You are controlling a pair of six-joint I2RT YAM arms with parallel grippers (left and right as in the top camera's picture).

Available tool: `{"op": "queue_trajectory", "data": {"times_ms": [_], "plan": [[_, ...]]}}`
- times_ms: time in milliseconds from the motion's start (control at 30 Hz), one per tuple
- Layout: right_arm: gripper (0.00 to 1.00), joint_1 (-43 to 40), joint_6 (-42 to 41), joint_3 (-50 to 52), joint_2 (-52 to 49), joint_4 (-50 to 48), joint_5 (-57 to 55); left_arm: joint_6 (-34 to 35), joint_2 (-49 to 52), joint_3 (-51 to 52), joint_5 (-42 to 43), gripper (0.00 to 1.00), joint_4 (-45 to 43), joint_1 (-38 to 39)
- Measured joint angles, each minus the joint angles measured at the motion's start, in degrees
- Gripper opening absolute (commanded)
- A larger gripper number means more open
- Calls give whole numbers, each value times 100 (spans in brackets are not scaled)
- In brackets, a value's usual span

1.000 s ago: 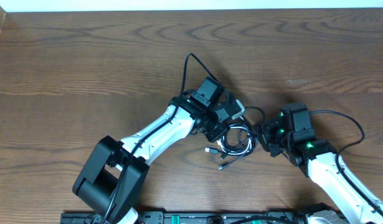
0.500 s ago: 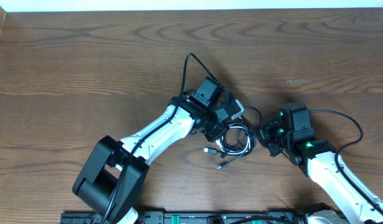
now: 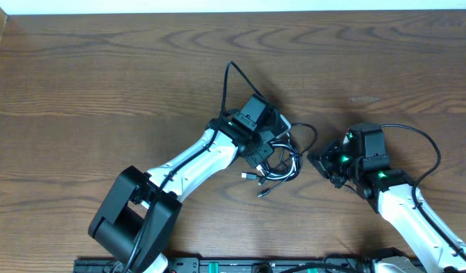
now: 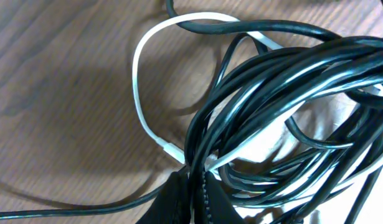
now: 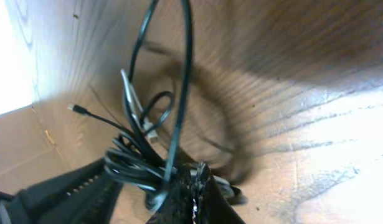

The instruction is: Untangle cables

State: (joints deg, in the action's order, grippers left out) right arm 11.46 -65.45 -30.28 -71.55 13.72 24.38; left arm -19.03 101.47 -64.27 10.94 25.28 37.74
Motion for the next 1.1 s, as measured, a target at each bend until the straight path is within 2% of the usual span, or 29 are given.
{"op": "queue_trajectory", "data": {"times_ms": [67,133,200,467,1100], "plan": [[1,0,44,0,0,44,37,7,0,0,-57,8,0,-2],[23,0,76,0,-2,-22,127,20,0,0,-83,8,0,-2],[27,0,101,0,0,-181,254,31,0,-2,-85,8,0,-2],[30,13,-540,0,-2,-498,404,81,0,0,-101,8,0,-2],[26,446,-1541,0,-31,-501,-170,81,0,-2,-101,8,-2,-2]]}}
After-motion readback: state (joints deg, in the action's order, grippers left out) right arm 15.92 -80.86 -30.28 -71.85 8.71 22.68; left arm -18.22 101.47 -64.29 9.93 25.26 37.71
